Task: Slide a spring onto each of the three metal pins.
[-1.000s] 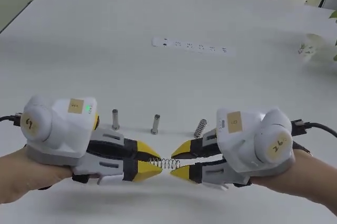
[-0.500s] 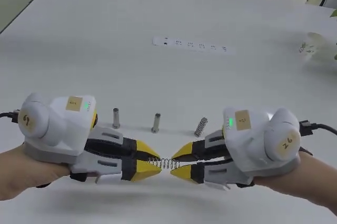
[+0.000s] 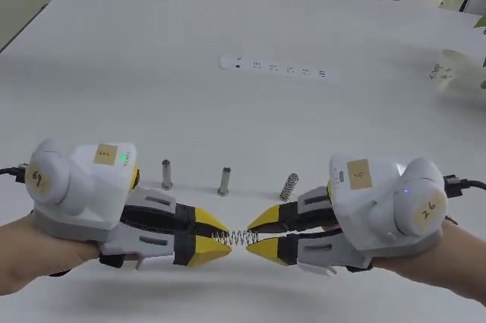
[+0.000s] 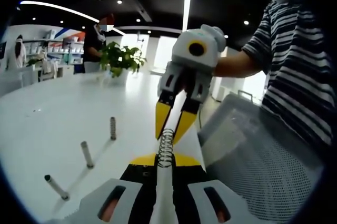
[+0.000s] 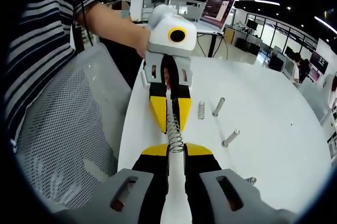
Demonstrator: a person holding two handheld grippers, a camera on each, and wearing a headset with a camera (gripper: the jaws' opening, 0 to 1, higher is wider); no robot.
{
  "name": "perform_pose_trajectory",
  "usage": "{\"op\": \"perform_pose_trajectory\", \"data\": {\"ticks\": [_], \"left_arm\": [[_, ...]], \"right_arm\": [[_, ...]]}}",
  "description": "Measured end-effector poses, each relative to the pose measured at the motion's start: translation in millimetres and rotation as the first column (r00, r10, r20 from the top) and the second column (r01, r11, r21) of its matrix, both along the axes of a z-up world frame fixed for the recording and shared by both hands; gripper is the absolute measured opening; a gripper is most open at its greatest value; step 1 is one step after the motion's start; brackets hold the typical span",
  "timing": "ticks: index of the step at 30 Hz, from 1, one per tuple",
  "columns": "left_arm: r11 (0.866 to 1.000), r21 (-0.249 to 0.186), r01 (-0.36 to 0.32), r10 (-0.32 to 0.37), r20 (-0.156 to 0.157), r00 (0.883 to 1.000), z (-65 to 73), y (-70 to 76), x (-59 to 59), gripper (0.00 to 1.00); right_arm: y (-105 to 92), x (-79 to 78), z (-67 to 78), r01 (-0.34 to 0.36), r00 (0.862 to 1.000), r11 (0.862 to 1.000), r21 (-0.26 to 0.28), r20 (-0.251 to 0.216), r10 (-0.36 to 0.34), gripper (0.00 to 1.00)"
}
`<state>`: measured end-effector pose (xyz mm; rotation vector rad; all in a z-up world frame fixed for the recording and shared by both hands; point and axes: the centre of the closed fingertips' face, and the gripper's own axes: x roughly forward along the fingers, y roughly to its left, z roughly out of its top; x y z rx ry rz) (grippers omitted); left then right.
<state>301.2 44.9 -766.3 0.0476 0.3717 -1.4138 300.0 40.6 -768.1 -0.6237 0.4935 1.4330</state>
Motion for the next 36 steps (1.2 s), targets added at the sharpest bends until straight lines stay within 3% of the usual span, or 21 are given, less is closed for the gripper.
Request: {"op": "perform_pose_trajectory", "data": {"ticks": [9, 22, 27, 36], "left_arm": [[1.000, 0.010, -0.002, 0.002, 0.001, 1.000, -1.2, 2.5, 0.4, 0.02], [1.000, 0.029, -0.012, 0.011, 0.013, 1.000, -3.9, 5.9, 1.7, 0.02], [0.999, 0.034, -0.005, 0.005, 0.012, 1.000, -4.8, 3.0, 0.0, 0.02], [0.999, 0.050, 0.010, -0.012, 0.029, 1.000, -4.3, -1.8, -2.2, 0.02]], "right_arm": [[4.7, -1.1, 8.9, -0.015, 1.000, 1.000, 0.023, -0.007, 0.015, 0.07], [18.4, -1.4, 25.9, 0.002, 0.999, 0.994, 0.107, -0.032, 0.002, 0.07], [28.2, -5.0, 33.9, -0.009, 1.000, 0.989, 0.145, -0.019, 0.012, 0.07], [41.3, -6.5, 37.1, -0.061, 0.998, 0.989, 0.137, 0.039, 0.056, 0.07]]}}
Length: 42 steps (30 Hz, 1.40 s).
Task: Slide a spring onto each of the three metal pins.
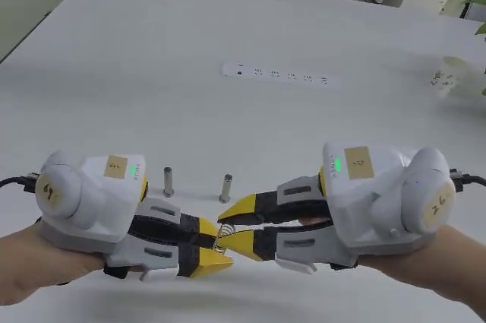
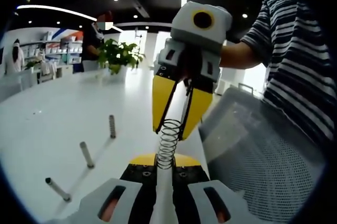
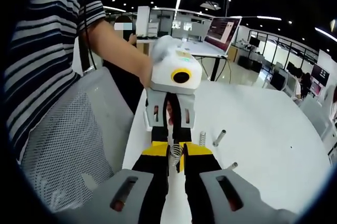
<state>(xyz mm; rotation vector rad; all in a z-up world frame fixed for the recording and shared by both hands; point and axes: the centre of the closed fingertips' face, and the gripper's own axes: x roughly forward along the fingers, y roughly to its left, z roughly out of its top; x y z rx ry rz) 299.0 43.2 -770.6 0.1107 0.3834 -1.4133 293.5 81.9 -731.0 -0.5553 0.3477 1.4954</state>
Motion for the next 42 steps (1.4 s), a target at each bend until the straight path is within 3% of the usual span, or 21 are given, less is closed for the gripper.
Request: {"op": "perform_pose_trajectory", "data": {"ticks": [4, 10, 18, 24, 42], "left_arm": [[1.000, -0.004, -0.003, 0.003, 0.001, 1.000, 2.2, -0.6, 1.4, 0.02], [1.000, 0.002, -0.003, 0.003, 0.004, 1.000, 1.1, -1.0, 1.8, 0.02], [1.000, 0.016, -0.010, 0.011, -0.014, 1.000, -2.2, 0.0, 1.4, 0.02], [0.999, 0.030, -0.013, 0.014, -0.007, 1.000, -3.6, 0.2, 1.6, 0.03], [0.998, 0.027, -0.052, 0.053, -0.036, 0.998, -2.6, 3.1, 4.8, 0.10]], "right_arm": [[3.5, 1.4, 1.5, -0.010, 1.000, 1.000, -0.003, 0.019, 0.010, 0.07], [5.6, 1.4, 0.5, -0.014, 1.000, 1.000, -0.006, 0.021, 0.014, 0.07], [4.3, 1.4, -1.6, -0.010, 1.000, 1.000, -0.014, 0.016, 0.010, 0.07], [2.9, 1.4, -3.1, -0.014, 1.000, 0.999, -0.031, 0.019, 0.015, 0.07], [6.1, 3.4, 0.4, -0.027, 0.999, 0.999, -0.038, 0.037, 0.028, 0.07]]}}
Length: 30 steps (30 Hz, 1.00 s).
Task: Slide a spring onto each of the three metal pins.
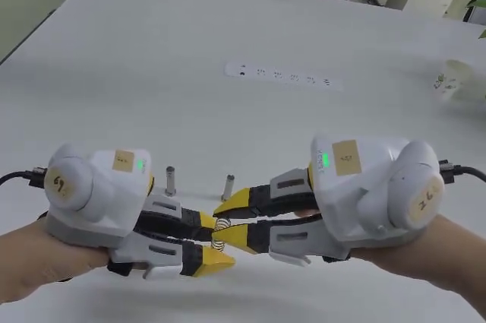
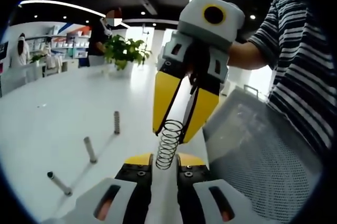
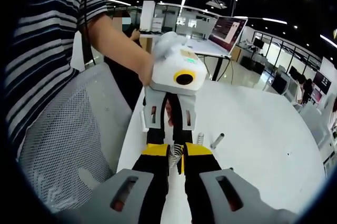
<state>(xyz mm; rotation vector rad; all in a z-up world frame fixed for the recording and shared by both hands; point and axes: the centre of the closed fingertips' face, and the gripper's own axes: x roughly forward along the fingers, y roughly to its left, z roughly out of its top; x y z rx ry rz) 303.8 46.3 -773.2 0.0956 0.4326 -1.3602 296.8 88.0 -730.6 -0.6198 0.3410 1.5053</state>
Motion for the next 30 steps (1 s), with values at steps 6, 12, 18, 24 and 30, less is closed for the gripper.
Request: {"op": "perform_pose_trajectory", "data": {"ticks": [6, 12, 18, 24, 30], "left_arm": [[1.000, 0.001, -0.017, 0.017, -0.005, 1.000, 0.3, 4.3, 0.6, 0.12], [0.999, 0.005, -0.045, 0.045, -0.010, 0.999, -0.7, 12.9, 3.7, 0.15], [0.996, 0.008, -0.087, 0.087, -0.014, 0.996, -2.5, 24.6, 7.3, 0.20], [0.990, 0.008, -0.143, 0.144, -0.029, 0.989, -4.1, 40.2, 13.3, 0.25], [0.982, 0.001, -0.188, 0.187, -0.043, 0.981, -2.7, 53.0, 16.7, 0.32]], "right_arm": [[0.4, 0.4, -1.1, -0.002, 1.000, 1.000, -0.006, 0.007, 0.002, 0.07], [-1.0, 3.3, -0.7, 0.005, 1.000, 1.000, -0.007, 0.012, -0.005, 0.07], [-3.5, 7.6, -1.4, 0.016, 1.000, 1.000, -0.011, 0.018, -0.016, 0.07], [-3.8, 9.7, -1.5, 0.025, 0.999, 1.000, -0.012, 0.022, -0.024, 0.07], [-3.8, 12.4, -2.1, 0.031, 0.999, 0.999, -0.014, 0.034, -0.030, 0.07]]}}
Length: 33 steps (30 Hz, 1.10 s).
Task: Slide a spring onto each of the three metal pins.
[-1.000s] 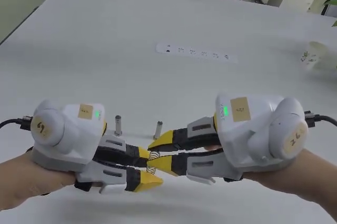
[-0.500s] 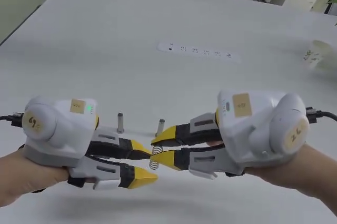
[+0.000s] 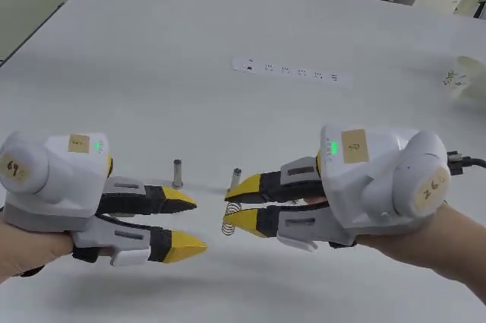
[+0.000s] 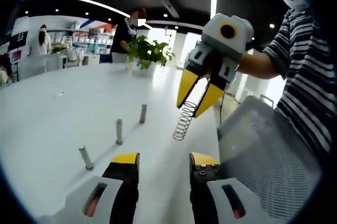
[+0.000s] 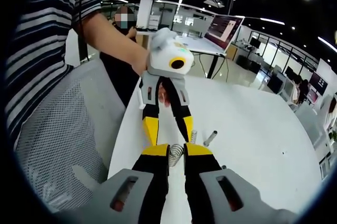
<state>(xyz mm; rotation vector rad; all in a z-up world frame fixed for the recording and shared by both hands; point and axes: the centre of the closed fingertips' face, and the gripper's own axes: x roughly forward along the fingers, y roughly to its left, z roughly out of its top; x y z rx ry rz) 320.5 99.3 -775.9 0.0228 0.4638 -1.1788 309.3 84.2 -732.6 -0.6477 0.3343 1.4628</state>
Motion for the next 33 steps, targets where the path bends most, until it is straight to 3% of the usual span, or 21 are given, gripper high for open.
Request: {"op": "perform_pose_trajectory", "data": {"ticks": [8, 13, 19, 33], "left_arm": [[0.997, -0.011, -0.078, 0.078, -0.005, 0.997, -1.5, 19.4, 3.9, 0.44], [0.994, -0.009, -0.112, 0.112, -0.012, 0.994, -2.1, 28.8, 5.2, 0.50], [0.988, -0.006, -0.154, 0.153, -0.009, 0.988, -2.3, 37.6, 8.9, 0.65], [0.971, -0.008, -0.240, 0.240, -0.009, 0.971, -4.8, 56.9, 13.7, 0.93]], "right_arm": [[-2.5, 3.5, -1.6, 0.007, 1.000, 1.000, -0.010, 0.011, -0.007, 0.07], [-4.6, 5.7, -4.8, 0.021, 1.000, 1.000, -0.019, -0.008, -0.021, 0.07], [-7.6, 7.7, -6.7, 0.030, 0.999, 0.999, -0.028, -0.027, -0.031, 0.07], [-14.0, 22.2, -8.9, 0.061, 0.998, 0.997, -0.041, -0.012, -0.061, 0.08]]}}
